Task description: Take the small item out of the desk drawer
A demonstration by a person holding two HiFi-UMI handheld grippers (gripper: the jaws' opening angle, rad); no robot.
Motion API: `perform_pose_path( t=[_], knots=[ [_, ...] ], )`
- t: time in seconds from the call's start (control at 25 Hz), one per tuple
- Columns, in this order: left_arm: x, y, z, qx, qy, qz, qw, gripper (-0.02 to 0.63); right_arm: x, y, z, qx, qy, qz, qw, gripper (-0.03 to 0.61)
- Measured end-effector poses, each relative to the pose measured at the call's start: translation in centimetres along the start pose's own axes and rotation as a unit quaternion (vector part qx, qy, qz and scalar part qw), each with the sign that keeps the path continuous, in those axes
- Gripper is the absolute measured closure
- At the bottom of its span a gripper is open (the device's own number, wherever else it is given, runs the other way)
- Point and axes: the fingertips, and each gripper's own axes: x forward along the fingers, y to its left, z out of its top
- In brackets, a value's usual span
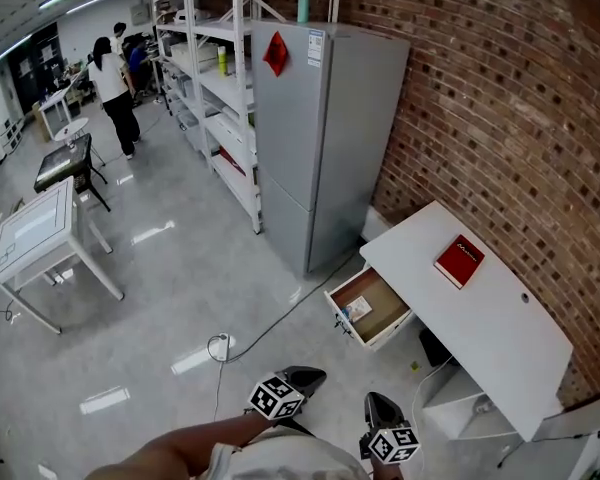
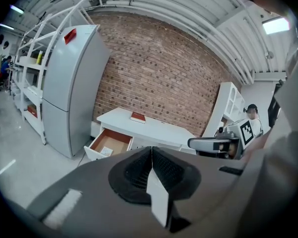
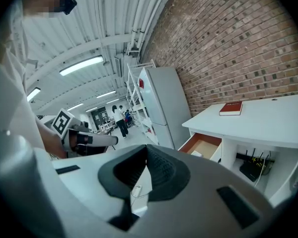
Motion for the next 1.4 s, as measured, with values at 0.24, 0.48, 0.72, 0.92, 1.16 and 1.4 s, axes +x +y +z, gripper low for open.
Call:
perform_pose_path(
  t=[0.24,0.48,0.72,0.92,1.16,1.4],
  knots=[
    [0.2,1.2,0.1,-0.007,-0.004,0.007,0.9999,0.604,0.9,-0.8,0.1,-0.002,0.002,-0.002,1.000,0.572],
    [0.9,1.4,0.5,-0.001,-0.008,-0.001,1.0000,0.604,1.3,-1.4,-0.2,0.001,0.007,-0.012,1.000,0.572],
    [0.4,3.4,0.9,0.001,-0.015,0.003,0.9999,0.604,3.1,-1.3,0.3,0.005,0.002,-0.017,1.000,0.572],
    [1.6,5.3,1.7,-0.004,-0.007,-0.005,1.0000,0.604,4.8,-2.2,1.3,0.011,0.003,-0.028,1.000,0.572],
    [3.6,7.5,3.2,-0.009,-0.002,-0.019,0.9998,0.604,6.6,-3.5,1.8,0.026,0.010,-0.049,0.998,0.572],
    [5.7,9.6,4.4,-0.018,0.014,-0.041,0.9989,0.604,8.5,-4.8,2.9,0.034,0.015,-0.070,0.997,0.572]
  ],
)
